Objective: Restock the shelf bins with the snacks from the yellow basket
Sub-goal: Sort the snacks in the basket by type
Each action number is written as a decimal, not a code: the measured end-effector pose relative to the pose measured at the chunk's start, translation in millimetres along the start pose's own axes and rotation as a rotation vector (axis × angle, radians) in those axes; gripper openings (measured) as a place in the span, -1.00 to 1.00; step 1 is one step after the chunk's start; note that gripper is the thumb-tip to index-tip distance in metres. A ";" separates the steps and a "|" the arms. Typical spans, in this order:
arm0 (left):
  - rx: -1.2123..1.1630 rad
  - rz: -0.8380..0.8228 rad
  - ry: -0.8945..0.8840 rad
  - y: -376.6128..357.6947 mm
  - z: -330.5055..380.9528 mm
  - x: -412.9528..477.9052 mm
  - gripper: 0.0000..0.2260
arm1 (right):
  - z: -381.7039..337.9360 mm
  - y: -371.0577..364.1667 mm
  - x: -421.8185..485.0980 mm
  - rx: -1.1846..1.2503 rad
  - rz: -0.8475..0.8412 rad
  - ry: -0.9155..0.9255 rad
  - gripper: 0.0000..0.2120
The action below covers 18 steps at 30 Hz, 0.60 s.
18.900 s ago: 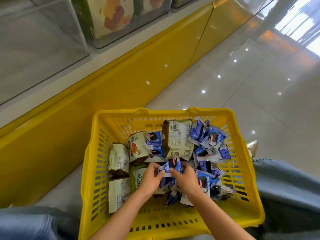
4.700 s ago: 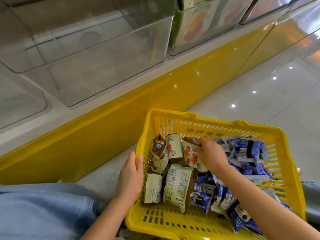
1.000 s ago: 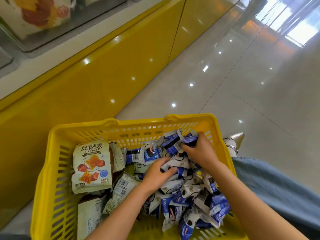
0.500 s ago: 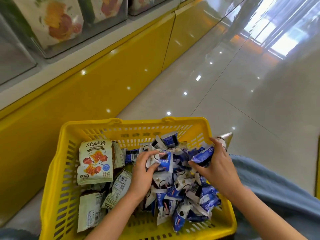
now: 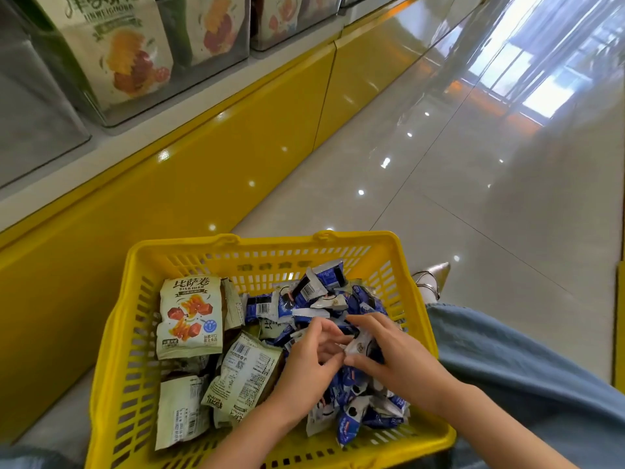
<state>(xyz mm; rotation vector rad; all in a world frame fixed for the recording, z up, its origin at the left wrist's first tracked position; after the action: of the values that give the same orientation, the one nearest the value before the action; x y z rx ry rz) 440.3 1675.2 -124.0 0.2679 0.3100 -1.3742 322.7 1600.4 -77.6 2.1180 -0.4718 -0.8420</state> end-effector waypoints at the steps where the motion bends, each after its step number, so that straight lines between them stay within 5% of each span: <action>1: 0.013 -0.010 0.001 3.0 -1.3 0.9 -0.81 | 0.7 -0.6 3.6 -0.047 0.017 -0.008 -0.48; 4: 0.138 0.043 -0.018 25.9 -9.8 12.7 -0.84 | 12.9 6.1 18.3 -0.288 0.149 -0.134 -0.62; 7: 0.277 0.142 0.033 58.6 -25.3 37.1 -0.84 | 28.0 7.8 46.4 -0.504 0.168 -0.235 -0.54; 12: 0.488 0.162 0.179 91.6 -61.6 88.2 -0.64 | 31.6 -10.1 109.7 0.224 0.232 -0.309 -0.28; 16: 0.585 0.078 0.298 95.5 -87.8 113.4 -0.58 | 42.5 -35.1 137.4 0.444 0.265 -0.368 -0.49; 18: 0.655 0.017 0.307 91.2 -96.6 120.6 -0.57 | 47.0 -42.3 145.1 0.396 0.257 -0.426 -0.32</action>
<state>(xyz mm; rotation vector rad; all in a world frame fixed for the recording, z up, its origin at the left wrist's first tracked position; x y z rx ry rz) 544.4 1616.1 -257.7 1.0276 0.0983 -1.3857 394.7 1518.0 -191.9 2.1549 -1.1910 -1.1208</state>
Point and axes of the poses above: each hand's wrist, its own x-axis towards the middle knuckle, its own y-axis out of the back of the hand, z = x × y, the point moved 4 cm from there along x, towards the middle knuckle, and after that the axes turned 4 degrees about y, right-handed, at the moved point
